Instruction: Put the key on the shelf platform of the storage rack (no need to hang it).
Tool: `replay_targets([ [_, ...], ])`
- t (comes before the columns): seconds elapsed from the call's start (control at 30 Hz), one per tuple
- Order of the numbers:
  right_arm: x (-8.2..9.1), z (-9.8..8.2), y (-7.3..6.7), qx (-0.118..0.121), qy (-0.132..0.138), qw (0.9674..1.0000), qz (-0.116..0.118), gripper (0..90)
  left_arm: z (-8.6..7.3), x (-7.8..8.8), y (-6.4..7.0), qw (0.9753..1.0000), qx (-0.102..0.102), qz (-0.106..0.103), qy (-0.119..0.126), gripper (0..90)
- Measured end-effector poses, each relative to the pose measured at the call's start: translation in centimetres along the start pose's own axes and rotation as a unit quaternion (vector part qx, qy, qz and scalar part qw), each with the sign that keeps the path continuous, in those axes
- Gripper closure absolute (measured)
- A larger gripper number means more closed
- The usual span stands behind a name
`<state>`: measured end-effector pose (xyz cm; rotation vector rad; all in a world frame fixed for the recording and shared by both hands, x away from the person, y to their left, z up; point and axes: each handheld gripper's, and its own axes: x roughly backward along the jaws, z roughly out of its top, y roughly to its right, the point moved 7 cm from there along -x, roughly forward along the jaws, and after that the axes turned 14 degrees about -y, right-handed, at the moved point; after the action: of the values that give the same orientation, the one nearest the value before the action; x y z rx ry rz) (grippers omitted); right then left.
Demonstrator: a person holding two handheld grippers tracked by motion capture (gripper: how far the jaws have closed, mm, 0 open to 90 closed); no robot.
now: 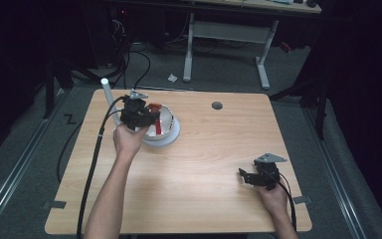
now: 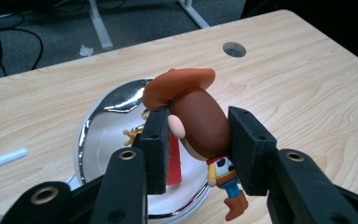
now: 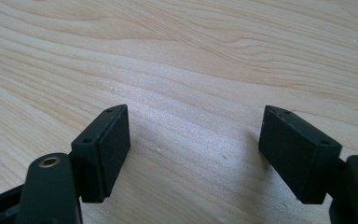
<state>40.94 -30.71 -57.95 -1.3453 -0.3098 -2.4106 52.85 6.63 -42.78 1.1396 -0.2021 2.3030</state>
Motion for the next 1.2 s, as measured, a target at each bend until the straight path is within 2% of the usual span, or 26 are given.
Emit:
replay_targets([
  [0.17, 0.0, 0.0, 0.0, 0.0, 0.0, 1.0, 0.0, 24.8, -0.5, -1.4, -0.2, 0.9999, 0.009, -0.004, -0.007, 60.9],
  [0.6, 0.0, 0.0, 0.0, 0.0, 0.0, 1.0, 0.0, 24.8, -1.4, -3.5, -0.8, 0.9995, 0.025, -0.006, -0.02, 60.8],
  [0.9, 0.0, 0.0, 0.0, 0.0, 0.0, 1.0, 0.0, 24.7, -1.8, -4.8, -1.4, 0.9988, 0.029, 0.013, -0.038, 60.7],
  [1.1, 0.0, 0.0, 0.0, 0.0, 0.0, 1.0, 0.0, 24.7, -2.3, -5.7, -2.0, 0.9972, 0.027, 0.03, -0.063, 60.5],
  [1.2, 0.0, 0.0, 0.0, 0.0, 0.0, 1.0, 0.0, 24.8, -2.4, -5.9, -2.1, 0.997, 0.028, 0.032, -0.065, 60.6],
])
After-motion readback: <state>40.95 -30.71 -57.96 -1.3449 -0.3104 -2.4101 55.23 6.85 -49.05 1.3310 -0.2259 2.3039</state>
